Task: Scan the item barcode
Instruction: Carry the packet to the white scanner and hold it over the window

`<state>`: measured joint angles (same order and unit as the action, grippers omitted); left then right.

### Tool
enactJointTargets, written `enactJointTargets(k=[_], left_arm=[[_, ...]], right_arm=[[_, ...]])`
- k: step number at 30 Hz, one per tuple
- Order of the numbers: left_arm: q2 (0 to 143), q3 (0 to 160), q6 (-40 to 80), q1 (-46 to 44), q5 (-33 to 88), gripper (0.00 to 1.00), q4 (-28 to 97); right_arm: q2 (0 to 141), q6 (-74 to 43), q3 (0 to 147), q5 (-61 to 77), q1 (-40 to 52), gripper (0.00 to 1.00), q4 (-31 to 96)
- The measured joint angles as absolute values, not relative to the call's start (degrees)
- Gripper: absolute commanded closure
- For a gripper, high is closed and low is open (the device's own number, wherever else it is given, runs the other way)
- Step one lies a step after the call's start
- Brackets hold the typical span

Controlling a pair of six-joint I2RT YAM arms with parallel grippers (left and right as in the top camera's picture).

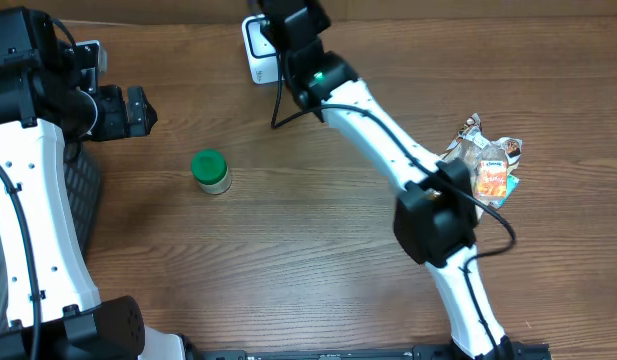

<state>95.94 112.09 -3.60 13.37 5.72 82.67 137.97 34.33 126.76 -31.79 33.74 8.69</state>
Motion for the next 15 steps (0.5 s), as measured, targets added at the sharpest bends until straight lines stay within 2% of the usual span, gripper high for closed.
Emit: enactJointTargets(k=[7, 15], left_arm=[[95.9, 112.1, -3.6, 13.4, 5.7, 0.00, 82.7], [95.9, 112.1, -3.6, 13.4, 5.7, 0.01, 82.7]], right_arm=[[145.4, 55.1, 126.8, -33.5, 33.3, 0.96, -3.5], [146.5, 64.4, 126.8, -31.1, 33.3, 0.96, -2.8]])
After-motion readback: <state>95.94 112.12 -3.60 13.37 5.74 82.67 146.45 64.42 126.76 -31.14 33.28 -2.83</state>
